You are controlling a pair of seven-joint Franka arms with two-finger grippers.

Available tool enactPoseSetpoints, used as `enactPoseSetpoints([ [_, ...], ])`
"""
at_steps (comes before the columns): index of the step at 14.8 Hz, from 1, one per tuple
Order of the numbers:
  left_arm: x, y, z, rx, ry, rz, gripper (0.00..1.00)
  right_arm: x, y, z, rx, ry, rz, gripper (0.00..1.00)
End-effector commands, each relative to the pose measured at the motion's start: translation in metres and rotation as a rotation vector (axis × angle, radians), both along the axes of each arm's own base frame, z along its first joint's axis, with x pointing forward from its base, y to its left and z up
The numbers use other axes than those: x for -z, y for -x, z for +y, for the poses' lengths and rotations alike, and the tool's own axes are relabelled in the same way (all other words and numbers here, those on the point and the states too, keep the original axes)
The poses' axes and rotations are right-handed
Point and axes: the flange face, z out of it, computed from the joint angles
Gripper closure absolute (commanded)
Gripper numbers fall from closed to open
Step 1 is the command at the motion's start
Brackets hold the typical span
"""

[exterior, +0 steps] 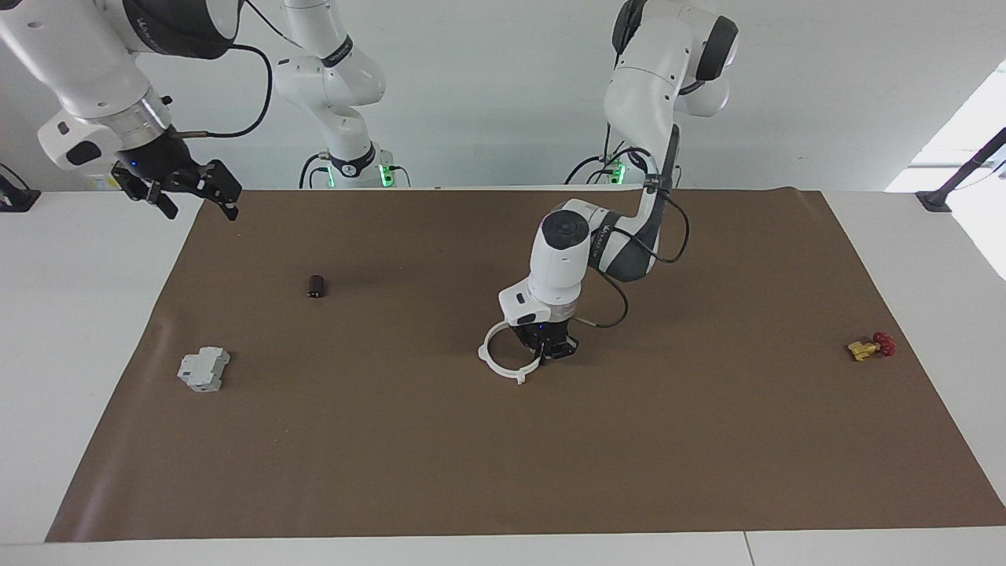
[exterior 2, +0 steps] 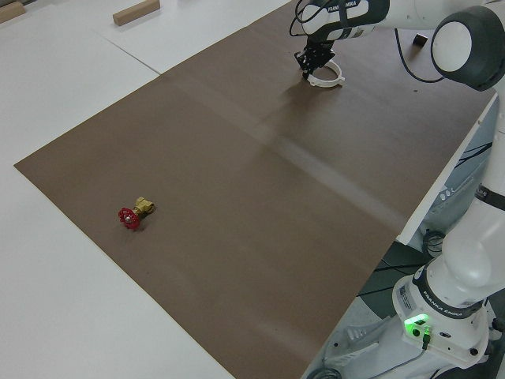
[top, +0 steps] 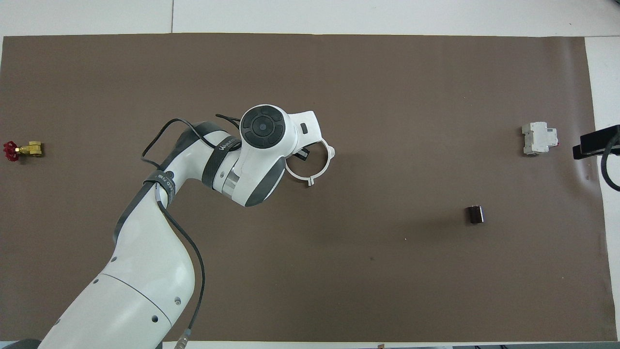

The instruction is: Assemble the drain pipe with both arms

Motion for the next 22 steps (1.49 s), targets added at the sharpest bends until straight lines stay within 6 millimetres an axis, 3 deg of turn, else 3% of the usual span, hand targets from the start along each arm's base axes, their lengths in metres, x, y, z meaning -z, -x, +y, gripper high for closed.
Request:
enactPoseSetpoints([
  [1,-0.0017,0.0067,-0.0015,0.012,-0.003,0.005,1.00,-0.0011,-0.0020,-0.0047,-0.018,-0.011,-0.015,0.00],
  [11,-0.0045,-0.0019,0.0039,-0.001,0.010,-0.012,1.00,-0.0004,-0.0027,-0.0039,-0.019,-0.011,-0.015,0.00],
  [22,-0.0028,0.0014,-0.0016,0.010,0.021,-0.027,1.00,-0.0001,-0.0021,-0.0055,-0.016,-0.011,-0.012,0.00],
])
